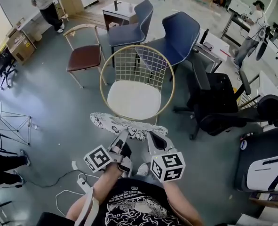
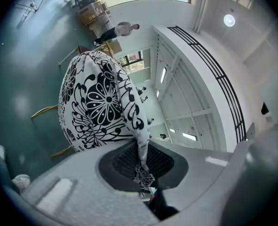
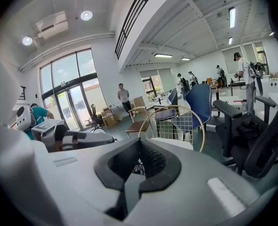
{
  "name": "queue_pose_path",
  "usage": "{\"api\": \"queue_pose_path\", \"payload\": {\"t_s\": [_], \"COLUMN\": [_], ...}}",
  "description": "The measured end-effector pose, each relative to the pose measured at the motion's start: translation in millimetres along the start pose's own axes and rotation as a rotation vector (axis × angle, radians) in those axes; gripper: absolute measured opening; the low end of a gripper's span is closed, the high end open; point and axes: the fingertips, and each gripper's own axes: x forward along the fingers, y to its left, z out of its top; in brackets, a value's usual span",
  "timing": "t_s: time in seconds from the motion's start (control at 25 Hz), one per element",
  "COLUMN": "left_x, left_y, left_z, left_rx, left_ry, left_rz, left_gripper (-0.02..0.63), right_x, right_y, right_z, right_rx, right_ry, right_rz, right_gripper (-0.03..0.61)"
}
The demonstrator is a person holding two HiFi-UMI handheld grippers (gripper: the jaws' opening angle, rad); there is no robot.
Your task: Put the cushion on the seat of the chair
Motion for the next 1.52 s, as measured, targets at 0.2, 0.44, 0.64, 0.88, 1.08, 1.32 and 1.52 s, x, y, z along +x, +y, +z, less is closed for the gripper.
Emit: {"api": "queue_pose_path", "payload": {"t_s": [0.2, 0.44, 0.64, 0.88, 1.08, 1.32, 1.52], "left_x": [6, 31, 56, 100, 140, 181, 212], "left_y": [5, 6, 10, 19, 23, 37, 56], "left_z": [7, 13, 27, 50, 75, 103, 131], "left_rx": [0.042, -0.018, -0.042, -0.054, -0.05, -0.037, 0.013], "left_ry": [-0.001, -0.007, -0.002, 0.01, 0.028, 0.058, 0.091], "left_rz": [0.035, -0.01, -0.021, -0.023, -0.033, -0.02, 0.024], "left_gripper": [0.02, 0.02, 0.02, 0.02, 0.02, 0.02, 0.02], "right_x": [4, 21, 42, 79, 115, 152, 180], "right_y": [-7, -20, -30, -54, -71, -89, -103], "right_z": [3, 10, 18, 34, 56, 81, 101], "right_rx": [-0.005, -0.011, -0.01, -0.012, -0.016, -0.026, -0.029], "right_ry": [0.001, 0.013, 0.035, 0.042, 0.039, 0.04, 0.041], "right_rz": [-0.004, -0.013, -0.026, -0.041, -0.05, -0.079, -0.113], "right_gripper": [-0.003, -0.002, -0.003, -0.003, -0.003, -0.003, -0.003]}}
